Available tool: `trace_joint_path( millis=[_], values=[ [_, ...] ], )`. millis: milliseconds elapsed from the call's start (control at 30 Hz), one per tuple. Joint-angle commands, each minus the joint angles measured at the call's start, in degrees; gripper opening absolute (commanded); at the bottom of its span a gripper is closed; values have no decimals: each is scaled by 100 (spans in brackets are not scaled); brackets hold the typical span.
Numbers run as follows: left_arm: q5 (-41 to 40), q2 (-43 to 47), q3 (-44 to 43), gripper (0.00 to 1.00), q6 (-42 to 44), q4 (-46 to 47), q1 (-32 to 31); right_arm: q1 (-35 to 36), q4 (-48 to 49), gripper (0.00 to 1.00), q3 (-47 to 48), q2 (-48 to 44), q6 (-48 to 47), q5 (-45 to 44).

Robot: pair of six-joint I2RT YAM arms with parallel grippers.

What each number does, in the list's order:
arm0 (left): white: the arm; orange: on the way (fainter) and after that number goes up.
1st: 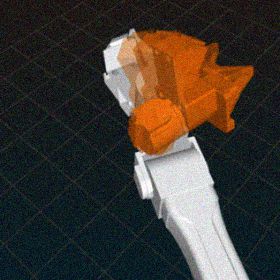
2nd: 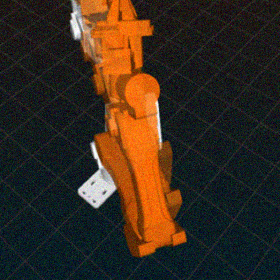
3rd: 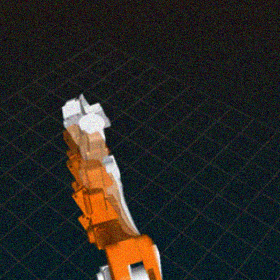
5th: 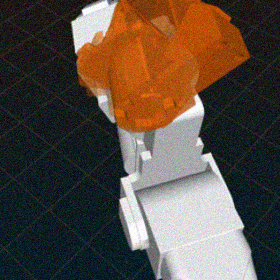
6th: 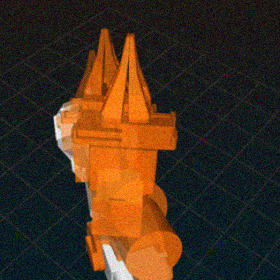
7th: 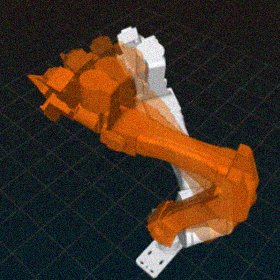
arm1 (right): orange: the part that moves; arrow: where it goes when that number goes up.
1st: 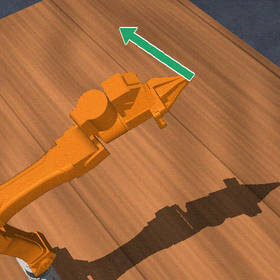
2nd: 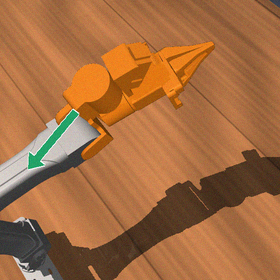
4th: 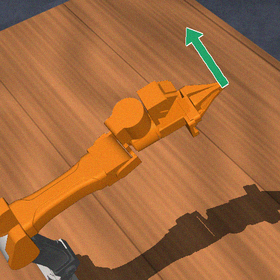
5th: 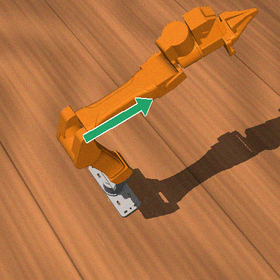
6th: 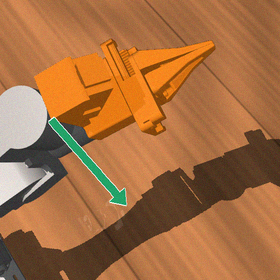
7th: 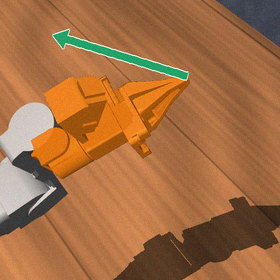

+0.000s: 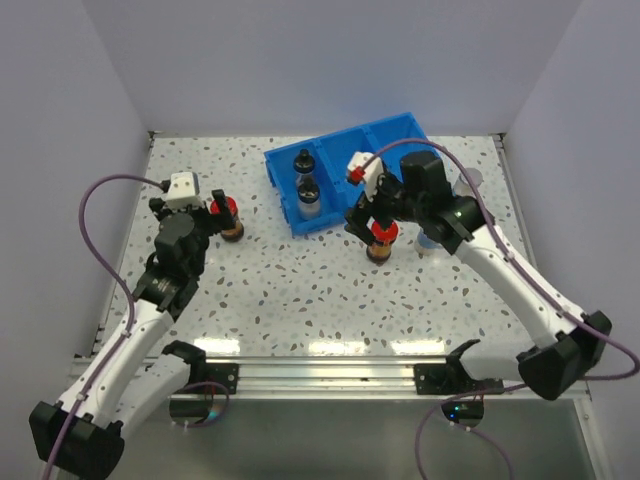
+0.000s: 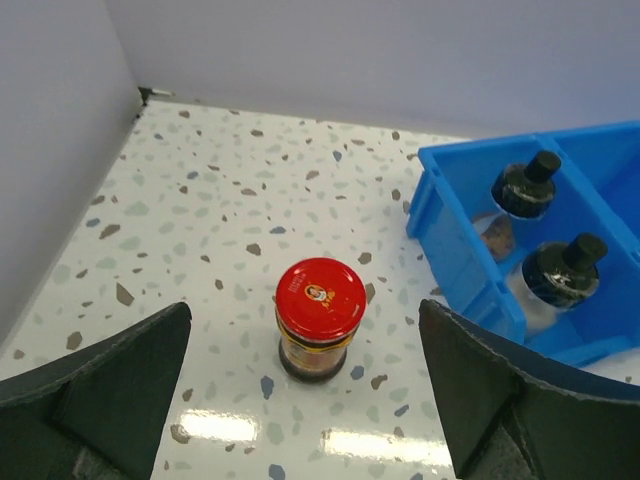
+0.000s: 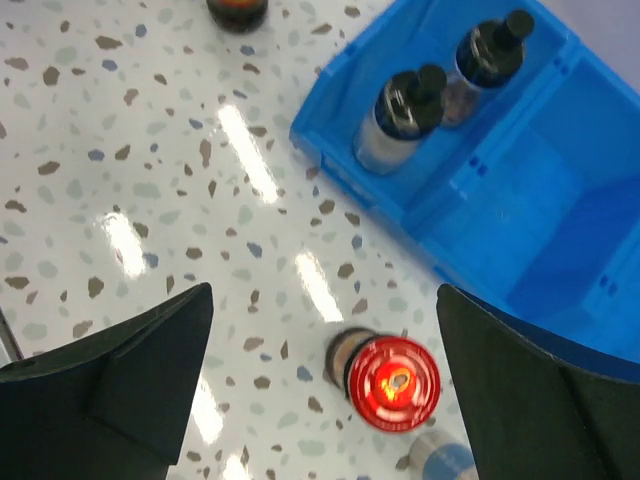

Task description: Organize the condiment bottles

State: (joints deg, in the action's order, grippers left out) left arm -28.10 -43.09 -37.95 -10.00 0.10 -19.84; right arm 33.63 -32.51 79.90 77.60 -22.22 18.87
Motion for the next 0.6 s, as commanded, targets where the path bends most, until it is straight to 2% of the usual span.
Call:
trace_joint_path(
  millis=[0,133,167,267,400,567],
  values=[
    [725,-418,-528,100,-659,-580,164,-435,43,97,-851,-762,-143,-7],
    [1577,-1033,-862,100,-1188,-1159,715,-1478,481,99,-1800,-1633,234,651],
    [2023,-1130,-880,100,-1267,-1231,857,-1656,744,99,-2185,-1939,340,818],
    [2483,-1482,-977,100,-1435,-1503,1315,-2333,1210,99,-2906,-2414,648,1670],
    [2546,-2052,-1301,100,-1303,-1908,1395,-2712,1054,99,-3033,-2776,516,1918],
    [2713,-2756,-1574,100,-1136,-2119,1421,-2756,1089,99,-3050,-2944,543,1910]
  ],
)
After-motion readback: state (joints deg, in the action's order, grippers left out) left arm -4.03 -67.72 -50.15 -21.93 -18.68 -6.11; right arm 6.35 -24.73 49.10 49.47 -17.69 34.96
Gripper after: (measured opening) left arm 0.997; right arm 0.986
